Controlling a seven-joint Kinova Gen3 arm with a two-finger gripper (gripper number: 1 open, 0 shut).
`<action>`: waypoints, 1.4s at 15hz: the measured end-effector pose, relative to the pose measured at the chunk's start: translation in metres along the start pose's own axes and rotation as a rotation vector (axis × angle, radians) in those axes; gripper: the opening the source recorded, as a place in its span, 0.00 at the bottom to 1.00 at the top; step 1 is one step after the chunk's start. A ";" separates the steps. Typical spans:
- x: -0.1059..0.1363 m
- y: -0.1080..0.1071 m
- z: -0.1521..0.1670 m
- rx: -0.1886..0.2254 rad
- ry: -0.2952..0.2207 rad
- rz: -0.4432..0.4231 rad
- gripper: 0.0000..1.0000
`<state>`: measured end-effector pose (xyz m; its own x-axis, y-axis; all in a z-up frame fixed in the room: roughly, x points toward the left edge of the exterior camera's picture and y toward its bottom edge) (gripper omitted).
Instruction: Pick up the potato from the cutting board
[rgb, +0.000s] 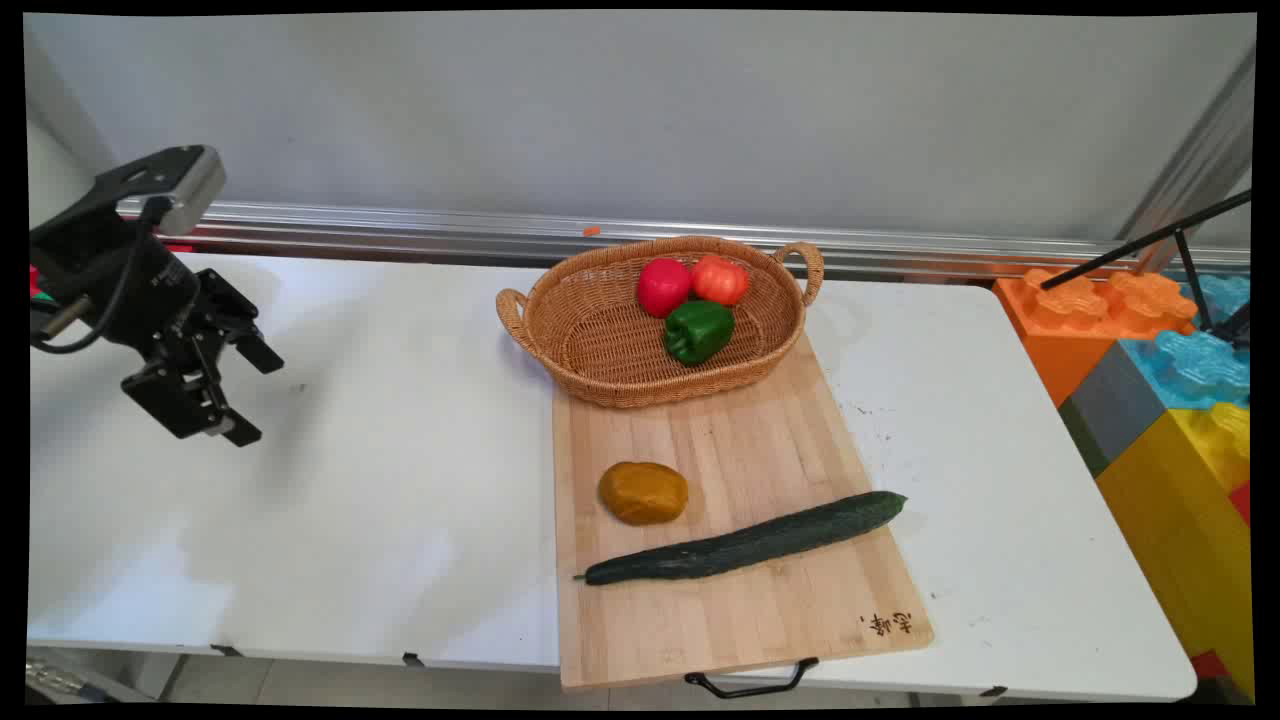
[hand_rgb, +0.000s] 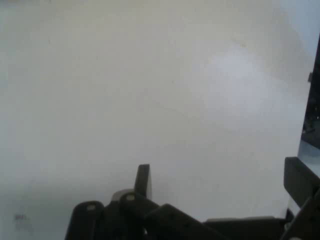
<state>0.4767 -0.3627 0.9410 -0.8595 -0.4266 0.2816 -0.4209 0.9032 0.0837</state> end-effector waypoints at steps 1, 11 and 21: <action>0.004 0.003 0.002 -0.001 0.010 -0.003 1.00; 0.129 0.032 0.055 -0.014 0.155 0.052 1.00; 0.215 0.027 0.153 -0.026 0.189 0.187 1.00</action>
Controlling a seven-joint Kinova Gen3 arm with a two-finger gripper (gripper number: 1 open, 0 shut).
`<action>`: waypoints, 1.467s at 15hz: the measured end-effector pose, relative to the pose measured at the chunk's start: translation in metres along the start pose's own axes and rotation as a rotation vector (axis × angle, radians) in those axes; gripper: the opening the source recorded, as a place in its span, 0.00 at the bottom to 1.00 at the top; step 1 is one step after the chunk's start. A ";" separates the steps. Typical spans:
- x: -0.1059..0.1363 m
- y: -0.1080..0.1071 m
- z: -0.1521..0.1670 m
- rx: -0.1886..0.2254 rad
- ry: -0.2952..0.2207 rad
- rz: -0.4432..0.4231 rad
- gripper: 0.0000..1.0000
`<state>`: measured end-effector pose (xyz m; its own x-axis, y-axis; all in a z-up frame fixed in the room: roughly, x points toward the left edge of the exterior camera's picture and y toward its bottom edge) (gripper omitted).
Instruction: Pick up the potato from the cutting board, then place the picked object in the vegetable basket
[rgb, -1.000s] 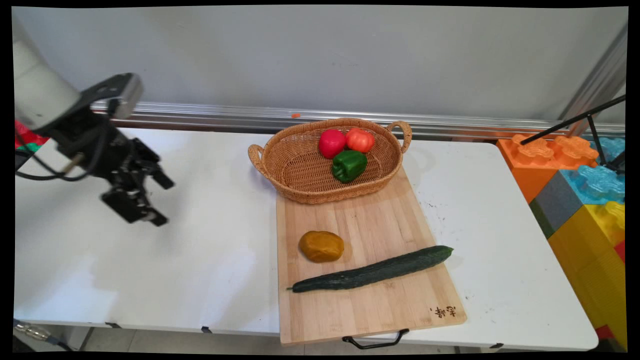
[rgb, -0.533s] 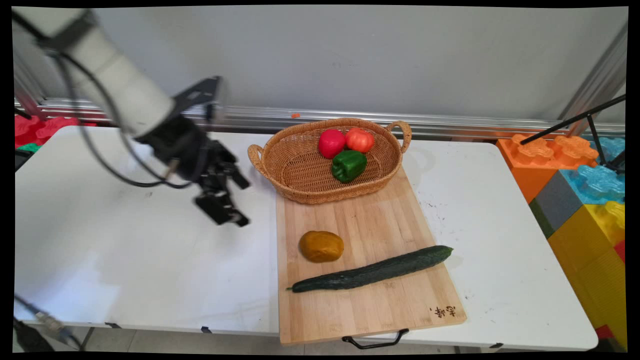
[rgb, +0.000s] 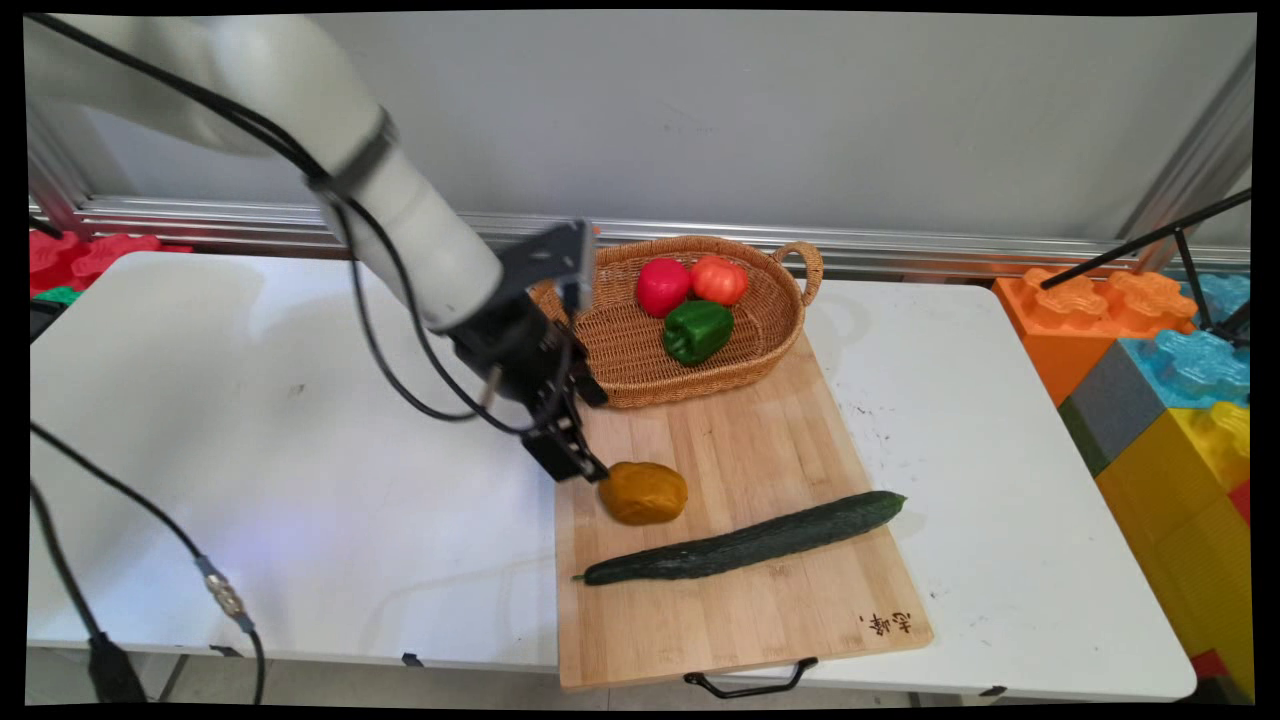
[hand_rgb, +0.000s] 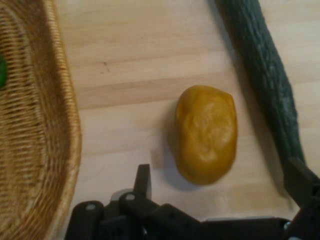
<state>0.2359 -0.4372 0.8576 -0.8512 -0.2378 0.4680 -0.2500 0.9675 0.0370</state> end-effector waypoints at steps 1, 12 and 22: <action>0.001 -0.001 0.008 -0.003 -0.001 0.002 1.00; 0.008 -0.013 0.098 -0.034 -0.007 0.025 0.00; 0.033 -0.007 0.061 -0.026 0.003 -0.017 0.00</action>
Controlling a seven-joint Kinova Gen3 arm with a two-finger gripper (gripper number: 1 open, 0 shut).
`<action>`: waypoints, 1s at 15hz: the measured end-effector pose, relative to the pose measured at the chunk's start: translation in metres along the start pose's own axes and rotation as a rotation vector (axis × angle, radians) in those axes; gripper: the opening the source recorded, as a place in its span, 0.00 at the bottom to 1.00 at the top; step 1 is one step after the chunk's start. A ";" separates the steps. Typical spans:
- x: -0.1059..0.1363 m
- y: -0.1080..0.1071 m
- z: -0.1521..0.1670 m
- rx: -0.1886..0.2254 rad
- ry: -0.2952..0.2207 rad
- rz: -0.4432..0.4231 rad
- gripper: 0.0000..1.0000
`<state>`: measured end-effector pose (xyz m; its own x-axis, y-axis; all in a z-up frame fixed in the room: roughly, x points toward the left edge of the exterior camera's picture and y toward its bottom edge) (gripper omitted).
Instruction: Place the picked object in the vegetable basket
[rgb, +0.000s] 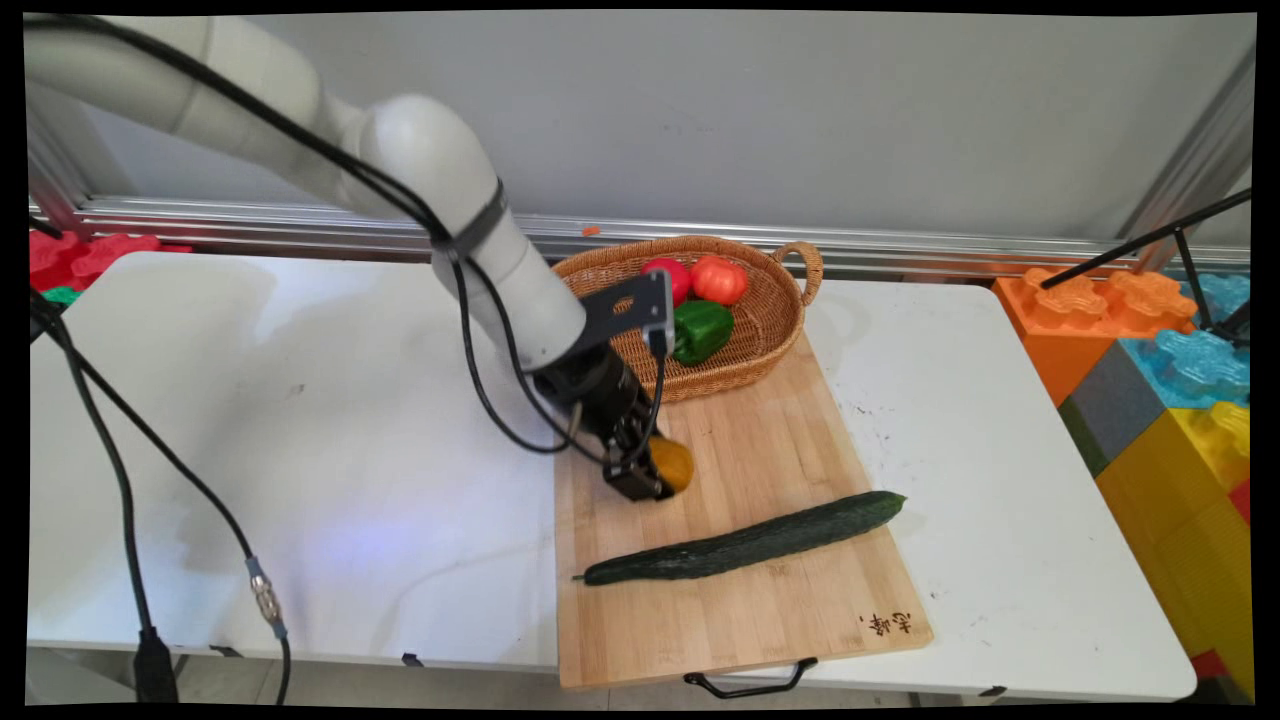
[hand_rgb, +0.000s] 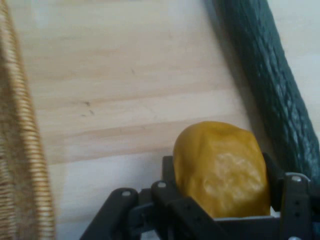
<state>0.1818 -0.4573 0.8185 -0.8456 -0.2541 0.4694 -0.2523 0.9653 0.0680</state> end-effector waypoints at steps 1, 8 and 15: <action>0.006 -0.001 -0.009 0.014 0.008 -0.009 0.00; 0.040 -0.039 -0.065 0.223 0.056 -0.128 0.00; 0.015 -0.087 -0.079 0.382 0.010 -0.319 0.00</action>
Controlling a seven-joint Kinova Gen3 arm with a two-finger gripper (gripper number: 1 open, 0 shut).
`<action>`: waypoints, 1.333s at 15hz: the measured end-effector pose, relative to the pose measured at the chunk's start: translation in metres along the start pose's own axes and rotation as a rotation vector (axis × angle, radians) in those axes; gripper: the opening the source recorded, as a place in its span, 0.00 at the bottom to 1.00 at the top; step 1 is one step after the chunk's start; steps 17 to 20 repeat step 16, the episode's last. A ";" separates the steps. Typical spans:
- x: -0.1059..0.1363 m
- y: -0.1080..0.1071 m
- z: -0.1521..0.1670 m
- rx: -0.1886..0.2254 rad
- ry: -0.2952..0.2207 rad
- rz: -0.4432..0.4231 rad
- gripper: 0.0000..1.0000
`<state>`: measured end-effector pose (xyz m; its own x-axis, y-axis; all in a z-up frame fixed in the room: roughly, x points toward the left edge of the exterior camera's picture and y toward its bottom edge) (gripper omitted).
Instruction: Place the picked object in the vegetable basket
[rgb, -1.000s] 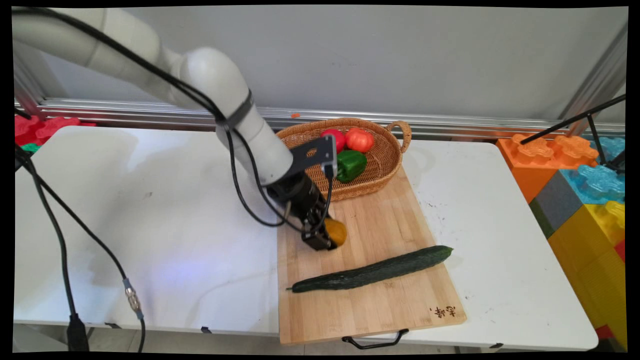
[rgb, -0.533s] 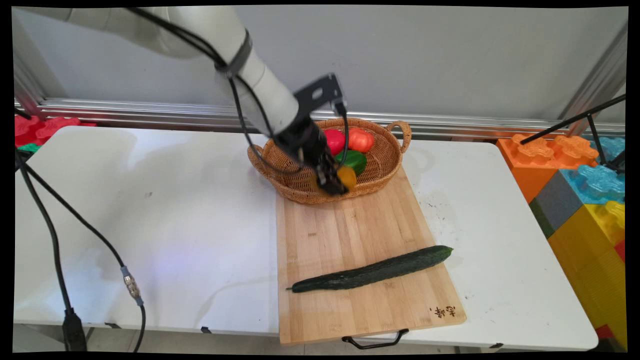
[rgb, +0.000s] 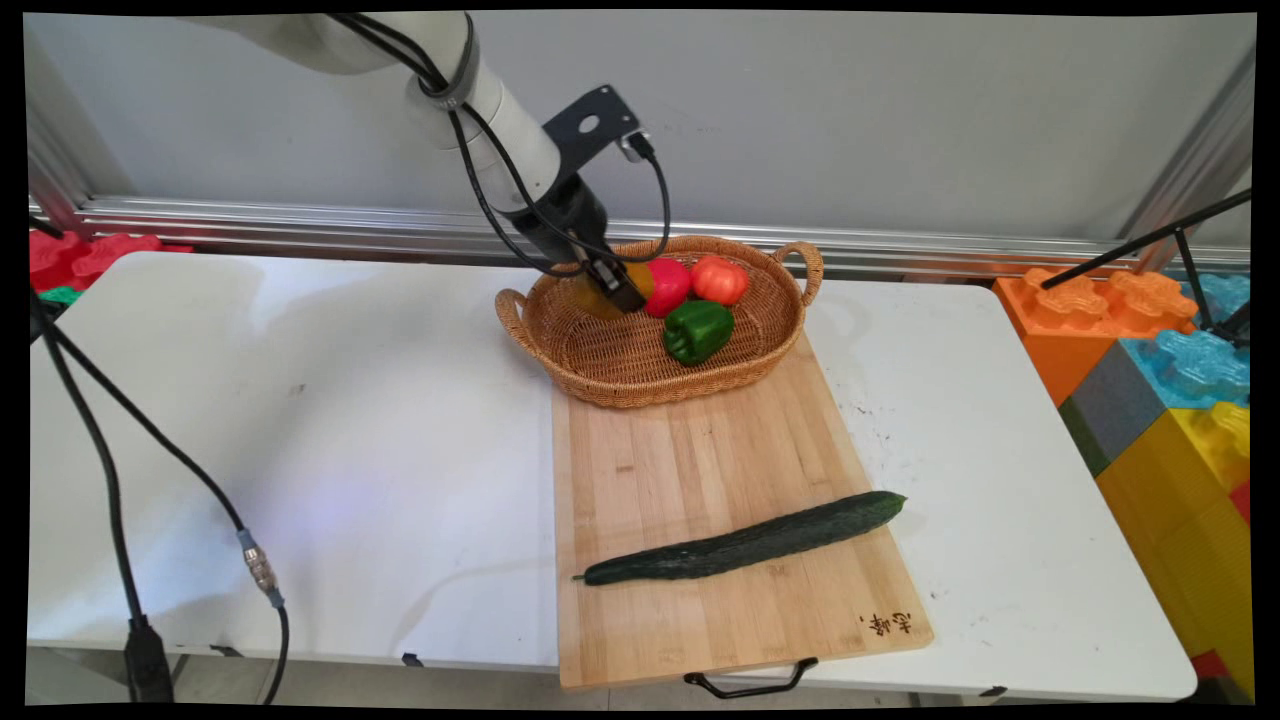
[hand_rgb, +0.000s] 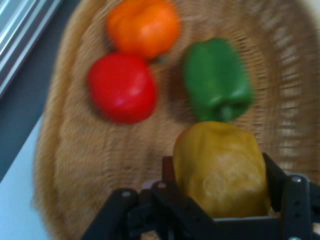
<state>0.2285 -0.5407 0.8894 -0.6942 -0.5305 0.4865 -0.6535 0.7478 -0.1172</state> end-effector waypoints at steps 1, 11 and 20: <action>-0.002 -0.005 0.004 0.009 -0.009 -0.020 0.00; -0.023 -0.041 0.079 0.005 -0.071 -0.239 0.00; -0.010 -0.044 0.087 -0.040 -0.021 -0.276 1.00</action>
